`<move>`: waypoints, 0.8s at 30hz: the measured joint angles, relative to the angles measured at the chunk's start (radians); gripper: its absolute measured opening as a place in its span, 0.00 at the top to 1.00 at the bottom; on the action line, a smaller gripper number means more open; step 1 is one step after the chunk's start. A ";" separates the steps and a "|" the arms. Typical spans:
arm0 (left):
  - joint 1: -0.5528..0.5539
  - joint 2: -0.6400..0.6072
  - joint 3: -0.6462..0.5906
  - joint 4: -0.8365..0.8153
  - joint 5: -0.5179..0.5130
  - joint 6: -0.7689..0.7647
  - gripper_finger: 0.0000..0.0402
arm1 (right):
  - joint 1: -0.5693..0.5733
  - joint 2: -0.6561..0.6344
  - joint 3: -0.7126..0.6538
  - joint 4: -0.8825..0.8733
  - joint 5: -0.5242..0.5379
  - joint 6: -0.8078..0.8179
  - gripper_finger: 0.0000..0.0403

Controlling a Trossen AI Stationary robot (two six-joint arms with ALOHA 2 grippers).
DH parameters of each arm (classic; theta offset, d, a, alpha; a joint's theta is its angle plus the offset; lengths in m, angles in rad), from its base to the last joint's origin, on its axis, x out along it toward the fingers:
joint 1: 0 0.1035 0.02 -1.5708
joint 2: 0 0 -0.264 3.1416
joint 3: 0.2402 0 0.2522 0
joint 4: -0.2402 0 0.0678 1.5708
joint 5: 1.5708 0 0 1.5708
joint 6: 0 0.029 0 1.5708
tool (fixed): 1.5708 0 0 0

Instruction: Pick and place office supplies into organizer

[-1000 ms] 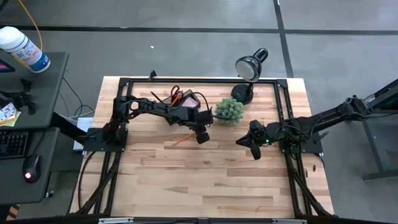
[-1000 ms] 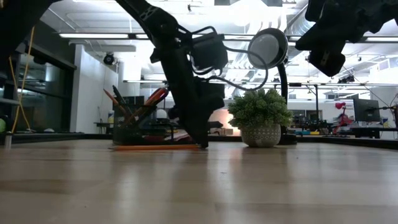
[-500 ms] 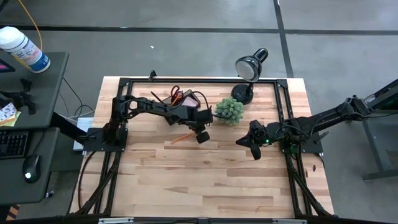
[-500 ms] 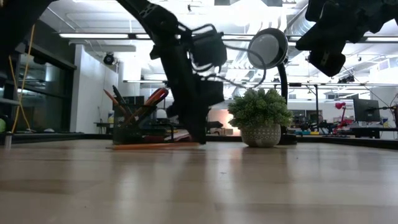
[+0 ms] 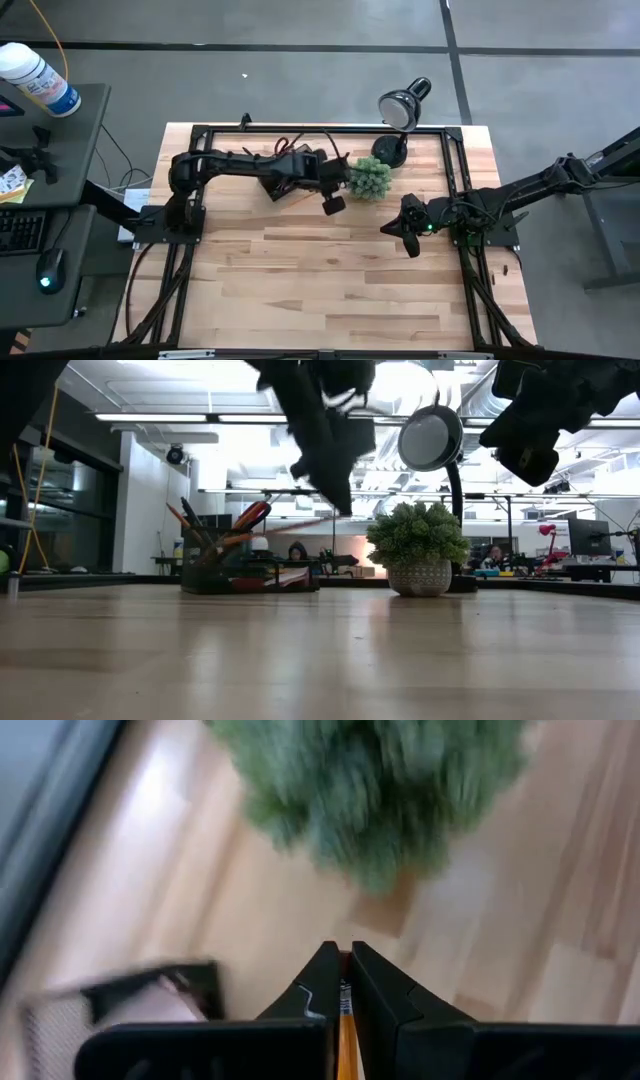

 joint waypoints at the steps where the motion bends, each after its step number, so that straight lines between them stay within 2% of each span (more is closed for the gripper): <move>1: 0.001 -0.004 0.025 -0.014 -0.012 0.014 1.00 | 0.000 0.000 0.000 -0.001 0.000 0.000 0.97; 6: 0.002 -0.023 0.156 -0.104 -0.130 0.094 1.00 | 0.000 0.000 0.000 -0.007 -0.006 0.003 0.97; 9: 0.021 -0.034 0.192 -0.099 -0.173 0.131 1.00 | 0.000 0.000 0.000 -0.009 -0.012 0.006 0.97; 20: 0.124 -0.187 0.195 -0.095 -0.312 0.182 1.00 | 0.016 0.000 0.000 -0.018 -0.013 0.029 0.97; 24: 0.160 -0.238 0.159 -0.038 -0.338 0.193 1.00 | 0.029 0.000 0.000 -0.019 0.005 0.036 0.97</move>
